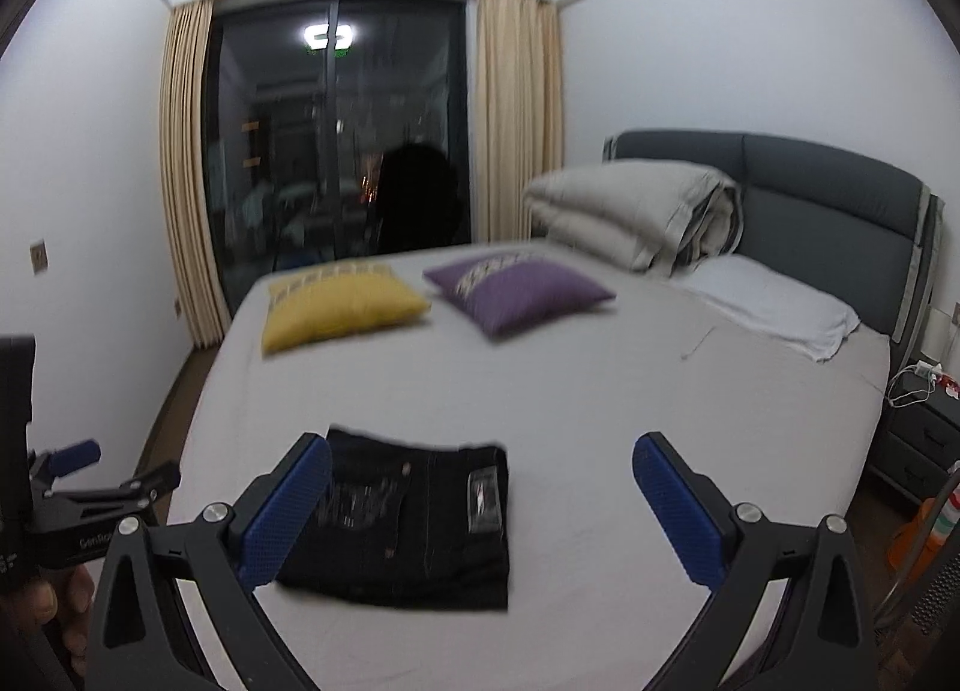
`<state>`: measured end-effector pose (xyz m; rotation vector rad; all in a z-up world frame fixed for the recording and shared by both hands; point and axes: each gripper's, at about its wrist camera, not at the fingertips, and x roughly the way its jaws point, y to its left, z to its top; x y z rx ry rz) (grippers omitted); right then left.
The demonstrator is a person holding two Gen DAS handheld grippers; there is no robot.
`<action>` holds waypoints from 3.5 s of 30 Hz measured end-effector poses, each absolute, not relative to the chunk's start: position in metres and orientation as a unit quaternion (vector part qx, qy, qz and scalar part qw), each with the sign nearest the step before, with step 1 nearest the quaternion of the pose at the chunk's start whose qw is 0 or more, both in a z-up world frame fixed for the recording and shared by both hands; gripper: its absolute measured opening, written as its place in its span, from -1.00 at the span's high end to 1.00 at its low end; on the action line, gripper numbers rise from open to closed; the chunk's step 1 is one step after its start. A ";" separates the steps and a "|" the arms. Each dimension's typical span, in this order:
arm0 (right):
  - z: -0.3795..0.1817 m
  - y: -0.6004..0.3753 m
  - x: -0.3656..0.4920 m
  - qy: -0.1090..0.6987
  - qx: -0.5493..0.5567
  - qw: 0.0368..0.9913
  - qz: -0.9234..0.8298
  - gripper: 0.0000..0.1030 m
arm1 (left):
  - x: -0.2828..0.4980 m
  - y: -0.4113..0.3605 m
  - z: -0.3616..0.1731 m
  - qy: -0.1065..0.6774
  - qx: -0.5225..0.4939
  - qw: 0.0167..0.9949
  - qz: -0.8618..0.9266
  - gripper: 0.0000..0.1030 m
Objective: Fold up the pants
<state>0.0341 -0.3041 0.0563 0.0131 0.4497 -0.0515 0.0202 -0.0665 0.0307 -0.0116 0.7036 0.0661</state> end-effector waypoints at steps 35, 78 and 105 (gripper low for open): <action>0.012 -0.290 0.051 0.337 0.027 0.941 -0.012 -1.00 | 0.053 -0.074 -0.018 0.411 -0.003 0.911 0.022 -1.00; 0.003 -0.286 0.048 0.348 0.024 0.937 -0.006 -1.00 | 0.055 -0.073 -0.026 0.420 0.002 0.907 0.016 -1.00; -0.004 -0.285 0.048 0.351 0.024 0.936 -0.004 -1.00 | 0.053 -0.074 -0.031 0.424 0.000 0.906 0.014 -1.00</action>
